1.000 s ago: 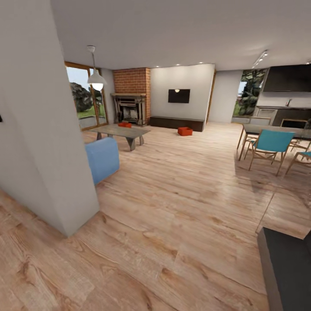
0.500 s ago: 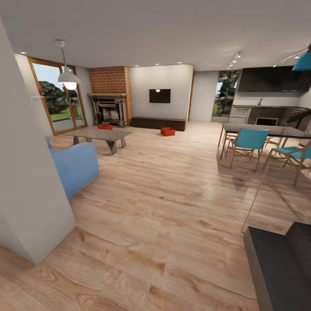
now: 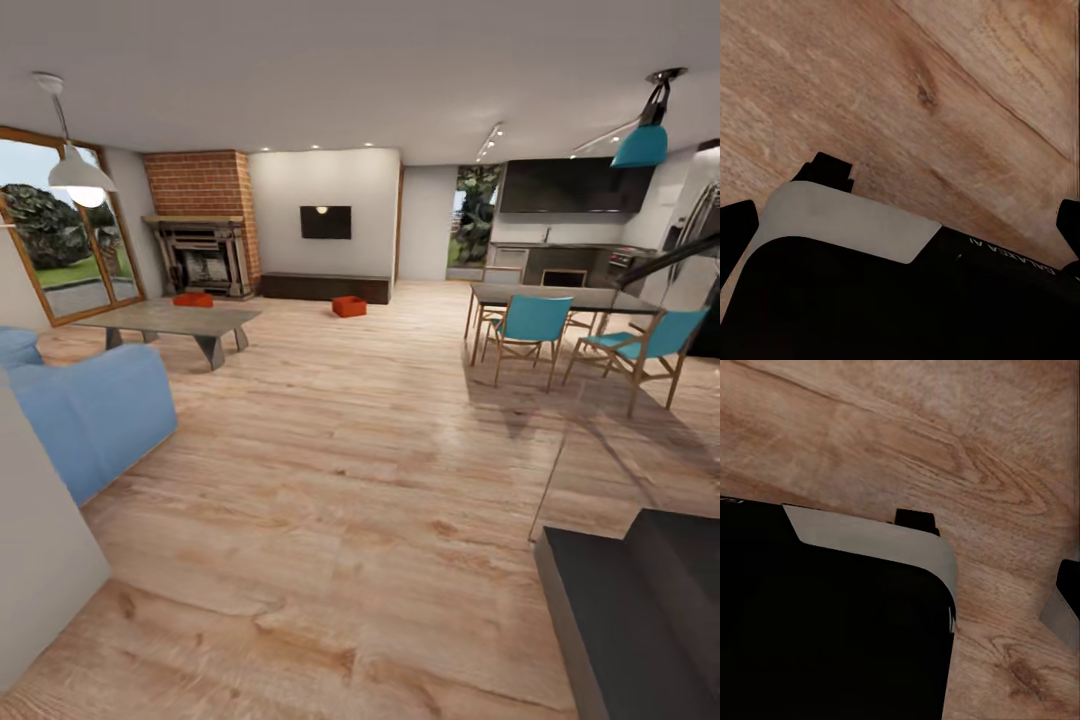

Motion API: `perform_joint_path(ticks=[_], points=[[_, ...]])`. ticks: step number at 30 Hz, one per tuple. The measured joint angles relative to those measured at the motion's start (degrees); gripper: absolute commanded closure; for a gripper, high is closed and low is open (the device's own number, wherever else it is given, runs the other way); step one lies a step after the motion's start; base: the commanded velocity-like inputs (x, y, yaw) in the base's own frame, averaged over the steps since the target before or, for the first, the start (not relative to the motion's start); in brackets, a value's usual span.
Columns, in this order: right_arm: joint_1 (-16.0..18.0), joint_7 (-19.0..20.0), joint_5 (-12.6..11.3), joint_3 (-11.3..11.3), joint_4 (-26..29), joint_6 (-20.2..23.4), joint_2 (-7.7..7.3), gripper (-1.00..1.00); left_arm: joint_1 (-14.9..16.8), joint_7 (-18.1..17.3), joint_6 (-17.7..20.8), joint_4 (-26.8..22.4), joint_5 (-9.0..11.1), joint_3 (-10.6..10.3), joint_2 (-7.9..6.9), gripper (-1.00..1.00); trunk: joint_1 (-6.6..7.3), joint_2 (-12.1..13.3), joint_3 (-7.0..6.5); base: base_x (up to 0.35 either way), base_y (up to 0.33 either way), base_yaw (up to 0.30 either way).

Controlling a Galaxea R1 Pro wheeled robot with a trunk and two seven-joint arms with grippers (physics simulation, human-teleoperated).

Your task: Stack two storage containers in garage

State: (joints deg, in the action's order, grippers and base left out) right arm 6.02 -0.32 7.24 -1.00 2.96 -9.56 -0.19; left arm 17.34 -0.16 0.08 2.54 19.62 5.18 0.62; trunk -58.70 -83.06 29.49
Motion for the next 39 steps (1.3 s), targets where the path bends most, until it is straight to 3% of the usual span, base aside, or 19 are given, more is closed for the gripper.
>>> perform_joint_path(ticks=[39], points=[[0.0,0.0,0.1,0.0,-0.1,0.0,0.11,-1.0,0.0,0.0,0.0,0.0,0.0,0.0,0.0,-1.0,0.0,0.0,0.0,0.342,0.077,-0.019]])
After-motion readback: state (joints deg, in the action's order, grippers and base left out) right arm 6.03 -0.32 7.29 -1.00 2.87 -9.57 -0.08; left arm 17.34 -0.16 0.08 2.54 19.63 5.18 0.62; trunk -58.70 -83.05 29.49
